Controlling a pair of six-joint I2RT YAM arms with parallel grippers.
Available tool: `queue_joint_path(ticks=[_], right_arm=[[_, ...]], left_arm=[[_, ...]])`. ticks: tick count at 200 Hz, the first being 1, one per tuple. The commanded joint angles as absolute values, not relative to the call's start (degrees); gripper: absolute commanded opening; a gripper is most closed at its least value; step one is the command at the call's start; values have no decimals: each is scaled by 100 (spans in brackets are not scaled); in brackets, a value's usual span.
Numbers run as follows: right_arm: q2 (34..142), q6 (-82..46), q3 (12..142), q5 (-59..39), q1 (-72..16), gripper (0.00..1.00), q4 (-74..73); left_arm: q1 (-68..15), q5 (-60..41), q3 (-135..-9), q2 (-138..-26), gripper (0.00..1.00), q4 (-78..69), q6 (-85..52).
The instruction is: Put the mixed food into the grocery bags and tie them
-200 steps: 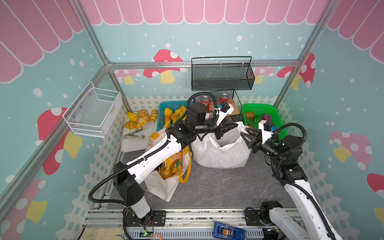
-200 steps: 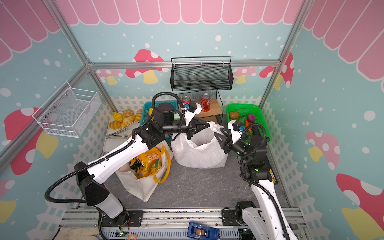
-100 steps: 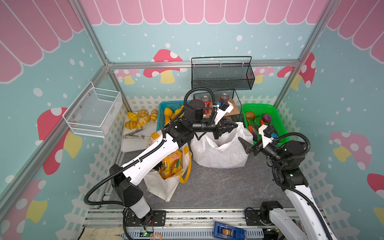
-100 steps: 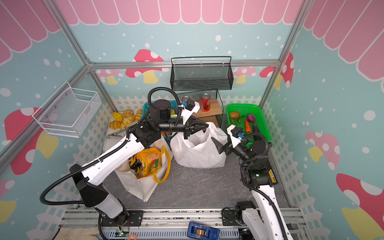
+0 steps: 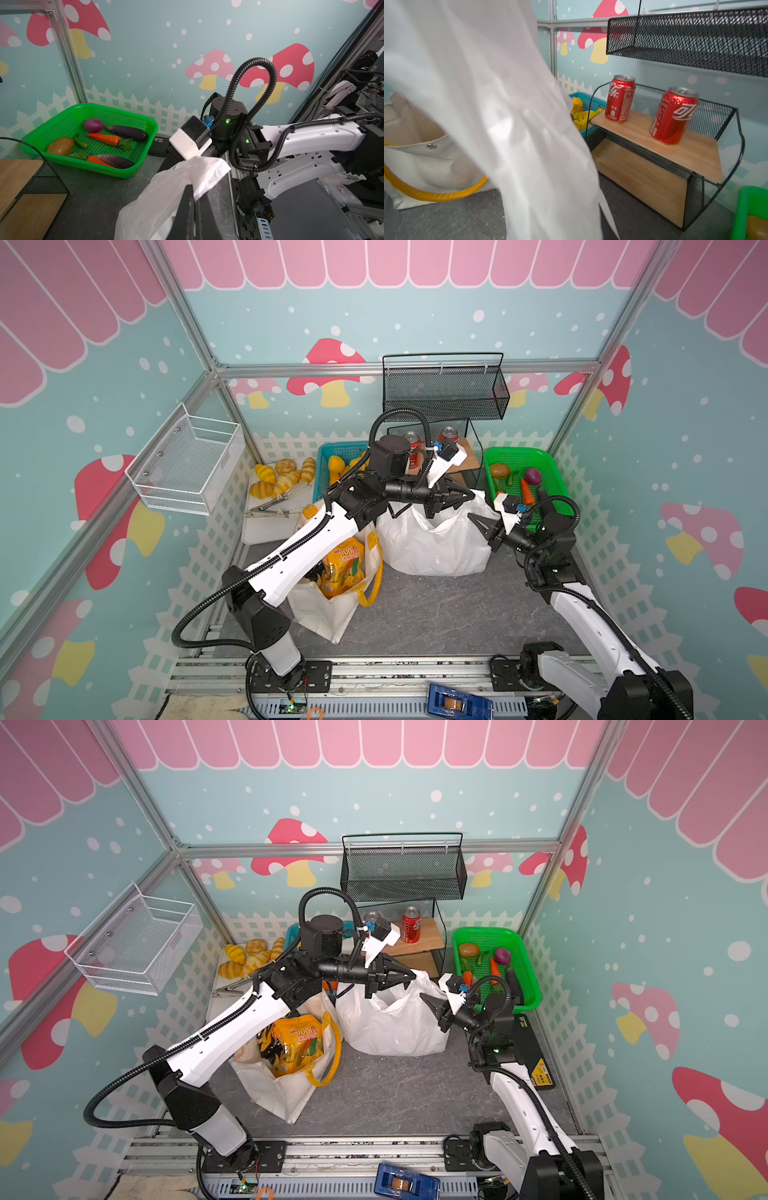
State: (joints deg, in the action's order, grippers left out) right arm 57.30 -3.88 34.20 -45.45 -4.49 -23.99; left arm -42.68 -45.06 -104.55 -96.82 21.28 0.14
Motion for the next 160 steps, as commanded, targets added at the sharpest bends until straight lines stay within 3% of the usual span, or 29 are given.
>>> queue_joint_path(ticks=[1,15,54,91,122,160], right_arm=[[5453,-451,3446,-4313,-438,43,-2667],[5208,-582,3392,-4127,-444,66,-2847],[4774,-795,3285,-3354,-723,96,-3238],[4890,-648,3630,-2243,-1412,97,-3247],[5231,-677,3894,-728,-2050,97,-3416],[5867,-1284,4003,1537,-2494,84,-3332]], left_arm=[[-4306,-4464,-10654,-9752,0,1920,-173],[-4324,-4279,-10653,-9789,0,1836,-294],[-4358,-4136,-10638,-9904,0,1417,-724],[-4430,-4061,-10685,-9975,0,1354,-817],[-4481,-4023,-10662,-9969,0,1345,-870],[-4526,-4010,-10626,-9934,0,1294,-912]])
